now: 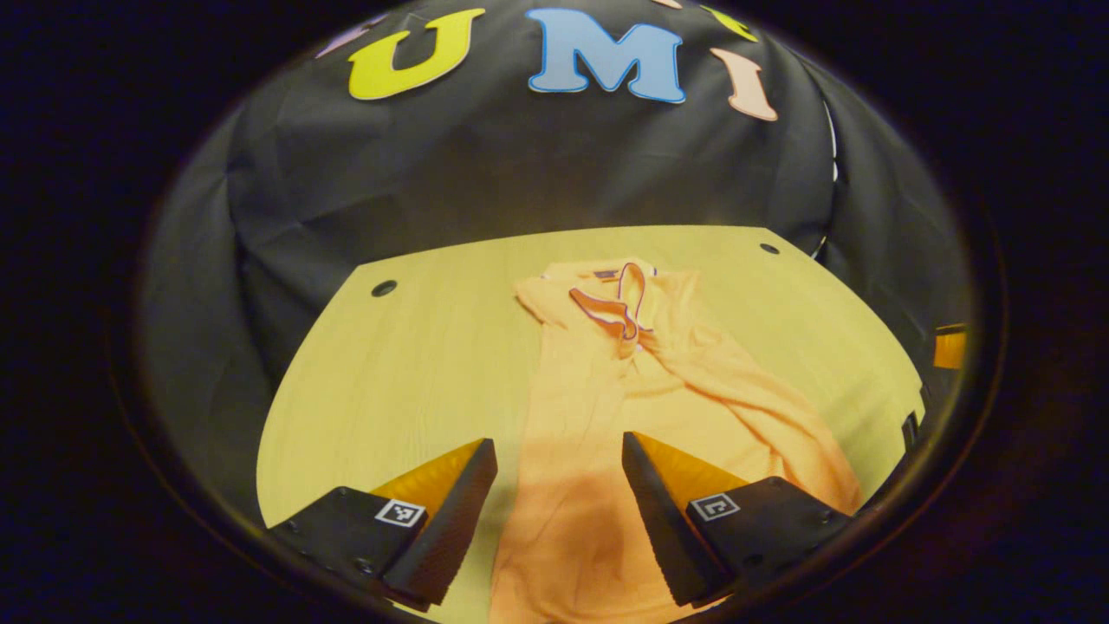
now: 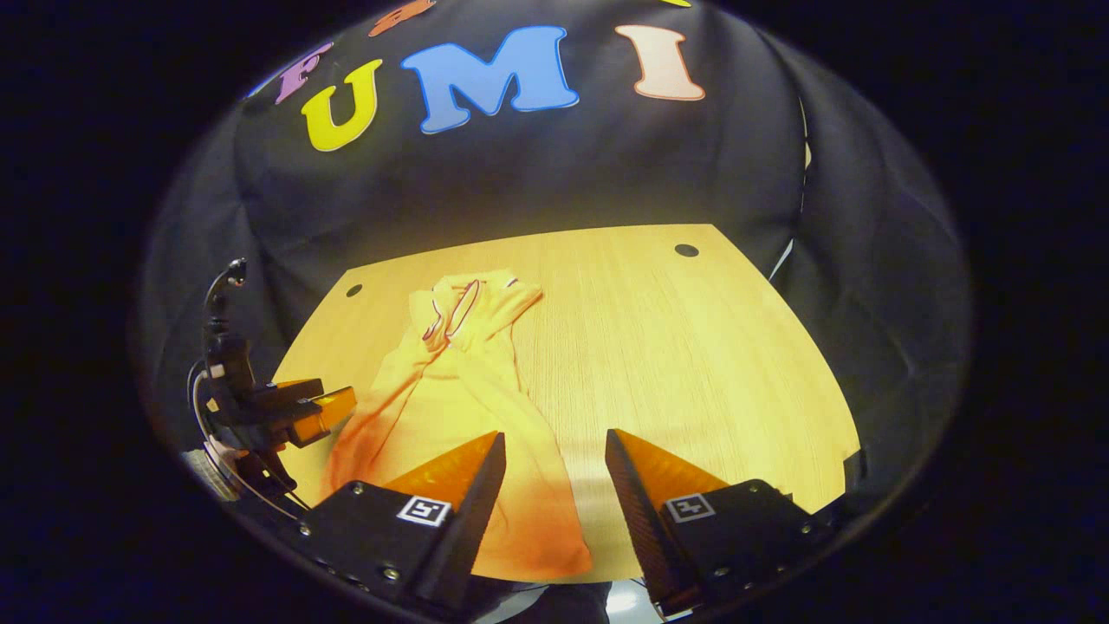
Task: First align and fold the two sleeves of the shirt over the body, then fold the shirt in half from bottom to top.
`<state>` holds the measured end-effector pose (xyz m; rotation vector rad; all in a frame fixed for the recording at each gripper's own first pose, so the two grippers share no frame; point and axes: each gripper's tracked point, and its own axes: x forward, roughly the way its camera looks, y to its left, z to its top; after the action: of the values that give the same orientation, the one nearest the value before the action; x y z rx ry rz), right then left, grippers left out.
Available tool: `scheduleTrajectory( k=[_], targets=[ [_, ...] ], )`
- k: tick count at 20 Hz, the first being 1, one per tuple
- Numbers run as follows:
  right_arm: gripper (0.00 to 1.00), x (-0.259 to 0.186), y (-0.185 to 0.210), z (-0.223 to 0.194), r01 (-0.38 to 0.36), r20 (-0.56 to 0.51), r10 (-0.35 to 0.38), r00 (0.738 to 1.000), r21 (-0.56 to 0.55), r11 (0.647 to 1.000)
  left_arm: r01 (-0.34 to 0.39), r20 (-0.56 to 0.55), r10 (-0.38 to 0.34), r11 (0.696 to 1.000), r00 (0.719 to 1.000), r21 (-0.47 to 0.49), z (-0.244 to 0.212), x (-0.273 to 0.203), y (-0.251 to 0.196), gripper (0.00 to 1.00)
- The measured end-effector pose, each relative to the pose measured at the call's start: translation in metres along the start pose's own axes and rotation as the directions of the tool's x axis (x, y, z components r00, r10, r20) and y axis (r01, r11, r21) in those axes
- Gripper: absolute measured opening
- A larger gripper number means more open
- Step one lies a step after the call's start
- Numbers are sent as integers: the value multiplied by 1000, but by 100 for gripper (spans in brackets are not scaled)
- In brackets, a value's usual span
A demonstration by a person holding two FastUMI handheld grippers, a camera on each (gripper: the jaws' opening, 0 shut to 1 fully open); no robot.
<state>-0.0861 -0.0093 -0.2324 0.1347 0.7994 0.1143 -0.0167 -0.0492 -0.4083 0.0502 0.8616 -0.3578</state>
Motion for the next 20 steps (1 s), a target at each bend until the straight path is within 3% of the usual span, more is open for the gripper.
scheduleTrajectory(
  k=[2,5,12,20],
  targets=[
    [82,11,7,-19,-23,-62,23,998,4,1000,-15,-39,14,999,999,-45,-28,-19,8,98],
    [83,24,9,-40,-9,-143,11,990,12,1000,-57,-92,48,994,995,-94,-63,-41,18,95],
    [83,44,6,-103,40,-316,-35,948,8,999,-101,-196,81,990,977,-97,-122,-62,21,96],
    [83,54,12,-151,22,-427,-43,903,-55,998,-135,-280,113,989,953,-61,-161,-59,23,95]
  ],
)
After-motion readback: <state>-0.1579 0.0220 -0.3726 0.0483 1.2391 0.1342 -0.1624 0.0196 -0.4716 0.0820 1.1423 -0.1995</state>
